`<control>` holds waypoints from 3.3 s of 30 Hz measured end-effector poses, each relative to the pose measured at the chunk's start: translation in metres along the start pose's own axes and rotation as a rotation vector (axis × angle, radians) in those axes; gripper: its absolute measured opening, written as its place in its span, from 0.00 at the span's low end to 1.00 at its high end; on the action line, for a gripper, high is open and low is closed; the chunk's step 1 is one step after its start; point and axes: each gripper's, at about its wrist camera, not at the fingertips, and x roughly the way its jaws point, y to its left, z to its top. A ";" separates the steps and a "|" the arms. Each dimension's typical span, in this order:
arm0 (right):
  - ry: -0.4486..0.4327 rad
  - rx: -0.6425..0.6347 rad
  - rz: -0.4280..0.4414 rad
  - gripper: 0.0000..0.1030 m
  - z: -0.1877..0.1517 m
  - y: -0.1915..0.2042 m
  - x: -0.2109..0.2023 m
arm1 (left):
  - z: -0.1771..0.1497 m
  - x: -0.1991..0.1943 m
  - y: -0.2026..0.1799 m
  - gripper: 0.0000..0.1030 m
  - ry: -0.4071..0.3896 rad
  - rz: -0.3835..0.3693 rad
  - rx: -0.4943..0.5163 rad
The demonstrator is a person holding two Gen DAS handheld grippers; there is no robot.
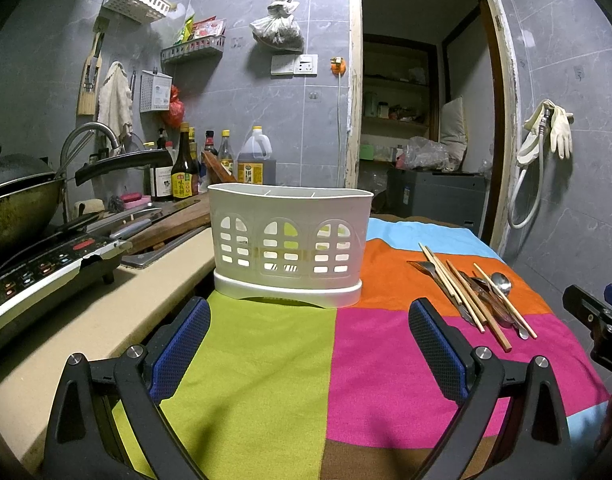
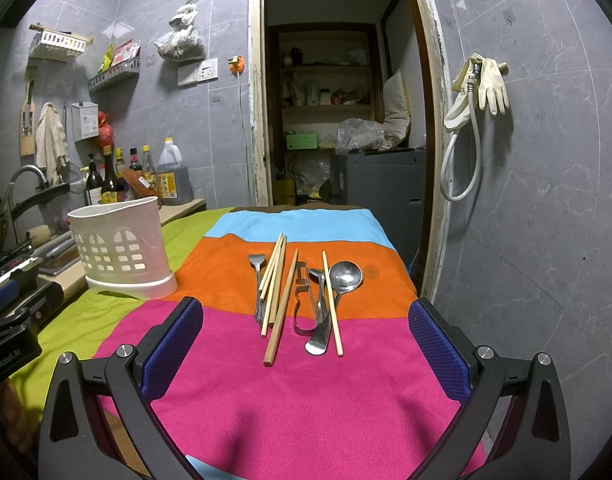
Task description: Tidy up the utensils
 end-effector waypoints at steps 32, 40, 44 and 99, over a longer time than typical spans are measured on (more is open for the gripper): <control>0.004 0.001 0.000 1.00 -0.002 0.000 0.002 | -0.005 0.005 0.003 0.95 0.005 -0.002 -0.004; 0.005 0.000 0.001 1.00 -0.002 0.001 0.002 | -0.006 0.006 0.003 0.94 0.006 -0.003 -0.005; 0.006 0.003 0.001 1.00 -0.002 0.001 0.003 | -0.007 0.006 0.003 0.94 0.006 -0.003 -0.005; 0.523 -0.105 0.135 0.59 0.027 -0.086 0.190 | 0.054 0.222 -0.112 0.33 0.464 -0.377 0.211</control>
